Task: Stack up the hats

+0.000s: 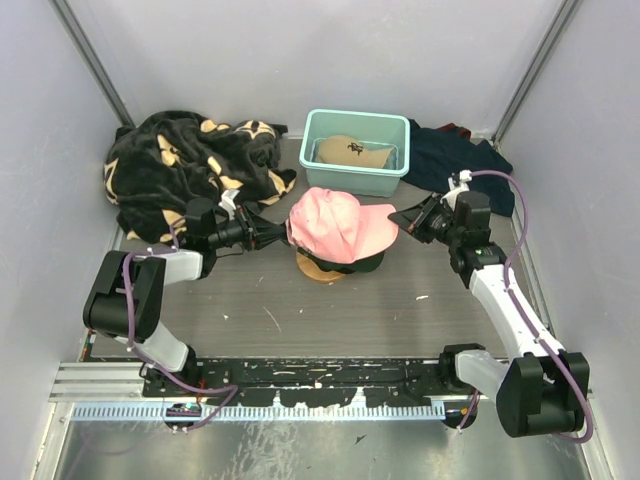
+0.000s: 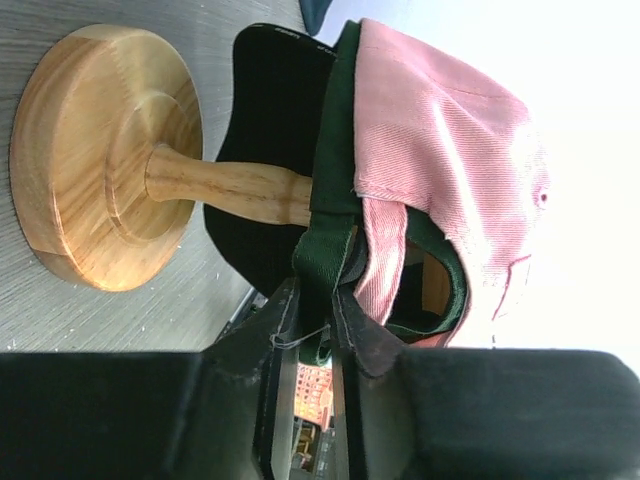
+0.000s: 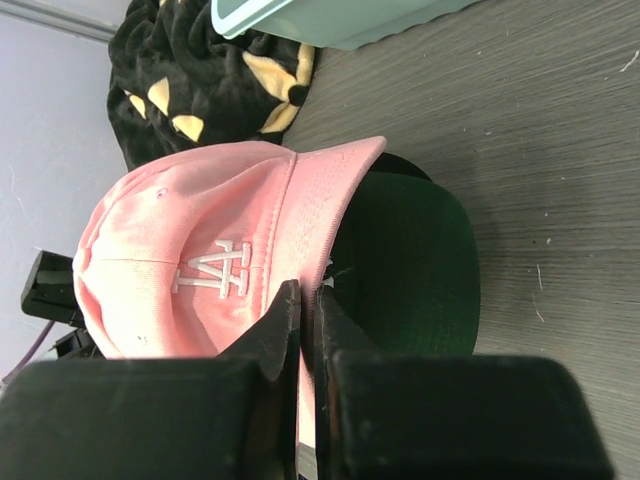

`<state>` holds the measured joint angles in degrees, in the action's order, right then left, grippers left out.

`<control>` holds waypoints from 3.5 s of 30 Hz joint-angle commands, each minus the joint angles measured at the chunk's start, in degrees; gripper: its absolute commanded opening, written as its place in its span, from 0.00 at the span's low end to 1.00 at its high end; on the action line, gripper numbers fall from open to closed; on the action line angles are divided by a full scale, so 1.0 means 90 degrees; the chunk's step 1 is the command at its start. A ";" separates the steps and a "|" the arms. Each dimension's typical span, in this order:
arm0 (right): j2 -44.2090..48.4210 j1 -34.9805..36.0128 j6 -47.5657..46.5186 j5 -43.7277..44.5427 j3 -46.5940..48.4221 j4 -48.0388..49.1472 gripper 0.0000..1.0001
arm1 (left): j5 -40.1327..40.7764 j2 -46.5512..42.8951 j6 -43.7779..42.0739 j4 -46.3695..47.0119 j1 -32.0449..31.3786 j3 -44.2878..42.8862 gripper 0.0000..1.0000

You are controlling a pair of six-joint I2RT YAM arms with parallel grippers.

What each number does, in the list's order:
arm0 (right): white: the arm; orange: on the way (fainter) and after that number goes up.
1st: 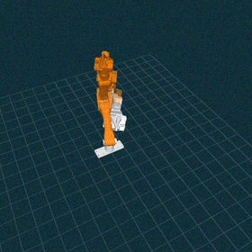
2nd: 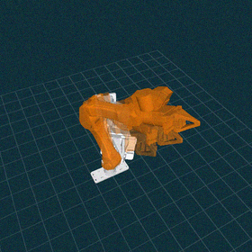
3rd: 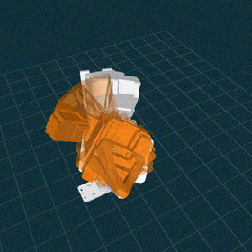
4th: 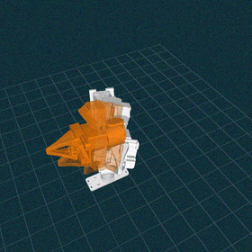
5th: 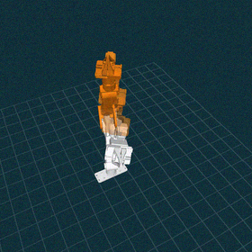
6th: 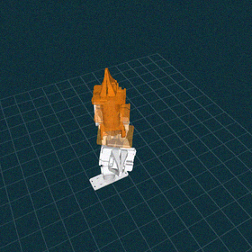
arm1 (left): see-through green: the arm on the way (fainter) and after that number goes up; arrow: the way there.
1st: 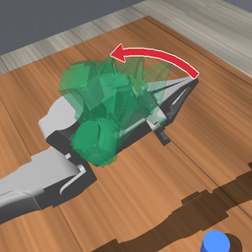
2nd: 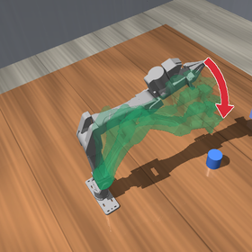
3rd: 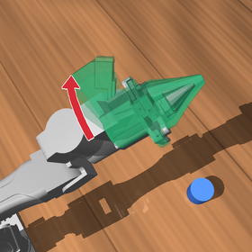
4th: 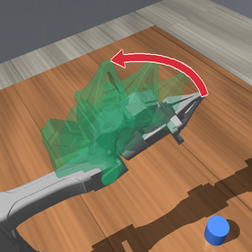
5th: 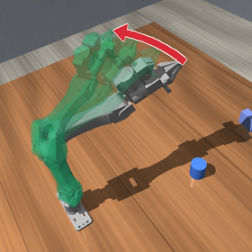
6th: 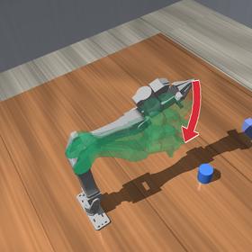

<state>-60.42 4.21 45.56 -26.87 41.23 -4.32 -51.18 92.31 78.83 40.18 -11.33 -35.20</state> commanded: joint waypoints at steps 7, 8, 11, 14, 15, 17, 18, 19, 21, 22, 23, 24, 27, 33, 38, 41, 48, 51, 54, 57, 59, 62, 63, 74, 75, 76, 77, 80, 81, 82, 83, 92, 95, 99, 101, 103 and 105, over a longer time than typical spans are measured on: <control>-0.0220 0.0196 -0.0698 0.0352 0.0155 -0.0692 0.01 | -0.0329 -0.0155 0.0307 0.0696 0.0063 0.0092 0.39; -0.0230 0.0196 -0.0697 0.0357 0.0162 -0.0692 0.01 | -0.0334 -0.0105 0.0429 0.0862 0.0060 0.0127 0.41; -0.0256 0.0204 -0.0697 0.0376 0.0183 -0.0716 0.01 | -0.0361 0.0111 0.0861 0.1641 0.0063 0.0229 0.45; -0.0278 0.0214 -0.0715 0.0384 0.0203 -0.0754 0.01 | -0.0458 0.0323 0.1139 0.2231 0.0050 0.0211 0.48; -0.0285 0.0215 -0.0716 0.0397 0.0205 -0.0768 0.01 | -0.0515 0.0366 0.1159 0.2302 0.0044 0.0187 0.50; -0.0284 0.0213 -0.0717 0.0398 0.0209 -0.0778 0.01 | -0.0587 0.0422 0.1168 0.2365 0.0022 0.0132 0.52; -0.0284 0.0216 -0.0721 0.0405 0.0213 -0.0797 0.01 | -0.0605 0.0436 0.1146 0.2364 0.0002 0.0123 0.53; -0.0280 0.0220 -0.0726 0.0417 0.0218 -0.0808 0.01 | -0.0619 0.0444 0.1124 0.2365 -0.0039 0.0114 0.54; -0.0284 0.0216 -0.0726 0.0439 0.0223 -0.0827 0.01 | -0.0676 0.0457 0.1053 0.2347 -0.0091 0.0069 0.54; -0.0283 0.0215 -0.0726 0.0446 0.0230 -0.0837 0.01 | -0.0724 0.0456 0.0981 0.2273 -0.0118 0.0034 0.54; -0.0273 0.0224 -0.0719 0.0456 0.0234 -0.0846 0.01 | -0.0772 0.0435 0.0861 0.2091 -0.0156 -0.0007 0.54; -0.0262 0.0216 -0.0717 0.0465 0.0242 -0.0848 0.01 | -0.0807 0.0404 0.0714 0.1914 -0.0184 -0.0048 0.54; -0.0246 0.0223 -0.0723 0.0477 0.0276 -0.0887 0.01 | -0.0802 0.0196 0.0050 0.0949 -0.0235 -0.0169 0.54; -0.0202 0.0226 -0.0717 0.0496 0.0284 -0.0907 0.01 | -0.0573 -0.0355 -0.1576 -0.1569 -0.0322 -0.0692 0.55; -0.0196 0.0249 -0.0706 0.0476 0.0230 -0.0900 0.01 | -0.0457 -0.0269 -0.1781 -0.1917 -0.0383 -0.0908 0.52; -0.0173 0.0268 -0.0707 0.0466 0.0183 -0.0897 0.01 | -0.0437 -0.0042 -0.1737 -0.1800 -0.0515 -0.1009 0.38; -0.0113 0.0273 -0.0719 0.0481 0.0089 -0.0912 0.01 | -0.0391 0.0444 -0.1766 -0.1620 -0.0791 -0.1043 0.04; -0.0162 0.0268 -0.0708 0.0450 -0.0048 -0.0825 0.01 | -0.0254 0.0495 -0.1768 -0.1506 -0.0792 -0.0768 0.02; -0.0292 0.0269 -0.0728 0.0487 -0.0175 -0.0737 0.01 | -0.0142 0.0568 -0.1667 -0.1263 -0.0797 -0.0476 0.02; -0.0488 0.0275 -0.0889 0.0637 -0.0192 -0.0782 0.01 | -0.0114 0.0624 -0.1680 -0.1211 -0.0735 -0.0214 0.02; -0.0664 0.0275 -0.1080 0.0731 -0.0130 -0.0964 0.03 | -0.0105 0.0632 -0.1768 -0.1329 -0.0663 -0.0092 0.02; -0.0907 0.0274 -0.1423 0.0976 -0.0088 -0.1271 0.10 | -0.0124 0.0625 -0.1898 -0.1482 -0.0565 0.0043 0.02; -0.0981 0.0270 -0.1501 0.1066 -0.0079 -0.1368 0.16 | -0.0116 0.0623 -0.1960 -0.1583 -0.0552 0.0052 0.02; -0.1263 0.0290 -0.1738 0.1348 0.0049 -0.1486 0.55 | -0.0133 0.0654 -0.2794 -0.3124 -0.0515 -0.0440 0.02; -0.1206 0.0284 -0.1691 0.1291 0.0014 -0.1401 0.55 | -0.0139 0.0702 -0.2809 -0.3191 -0.0517 -0.0516 0.02; -0.1113 0.0266 -0.1639 0.1241 -0.0020 -0.1330 0.55 | -0.0165 0.0741 -0.2818 -0.3222 -0.0514 -0.0586 0.02; -0.0936 0.0239 -0.1605 0.1199 -0.0042 -0.1285 0.55 | -0.0185 0.0782 -0.2820 -0.3269 -0.0515 -0.0662 0.02; -0.0454 -0.0023 -0.1502 0.1017 -0.0061 -0.1229 0.55 | -0.0214 0.0861 -0.2941 -0.3540 -0.0512 -0.0913 0.02; -0.0309 -0.0182 -0.1481 0.0843 -0.0060 -0.1192 0.54 | -0.0212 0.0881 -0.2968 -0.3622 -0.0510 -0.0986 0.02; -0.0185 -0.0366 -0.1427 0.0633 -0.0081 -0.1103 0.53 | -0.0212 0.0901 -0.2992 -0.3687 -0.0513 -0.1055 0.02; -0.0110 -0.0523 -0.1352 0.0355 -0.0096 -0.0968 0.53 | -0.0221 0.0917 -0.3005 -0.3735 -0.0513 -0.1109 0.02; -0.0760 -0.1332 0.0329 -0.2397 -0.0445 0.1485 0.55 | -0.0273 0.1029 -0.3052 -0.4046 -0.0511 -0.1511 0.02; -0.1145 -0.1327 0.0876 -0.2727 -0.0623 0.2392 0.56 | -0.0280 0.1041 -0.3112 -0.4181 -0.0512 -0.1618 0.02; -0.1436 -0.1309 0.1233 -0.2926 -0.0735 0.2948 0.56 | -0.0280 0.1070 -0.3102 -0.4211 -0.0509 -0.1673 0.02; -0.1539 -0.1270 0.1434 -0.3002 -0.0794 0.3257 0.56 | -0.0280 0.1087 -0.3088 -0.4205 -0.0517 -0.1679 0.02; -0.1576 -0.1249 0.1588 -0.3014 -0.0842 0.3464 0.56 | -0.0271 0.1117 -0.3086 -0.4201 -0.0511 -0.1688 0.02; -0.1547 -0.1252 0.1690 -0.3033 -0.0845 0.3541 0.56 | -0.0273 0.1124 -0.3059 -0.4175 -0.0517 -0.1676 0.02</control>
<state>-74.98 -7.66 56.27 -50.33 33.71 18.39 -54.74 101.03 52.10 4.78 -16.23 -49.52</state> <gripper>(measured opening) 0.563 0.043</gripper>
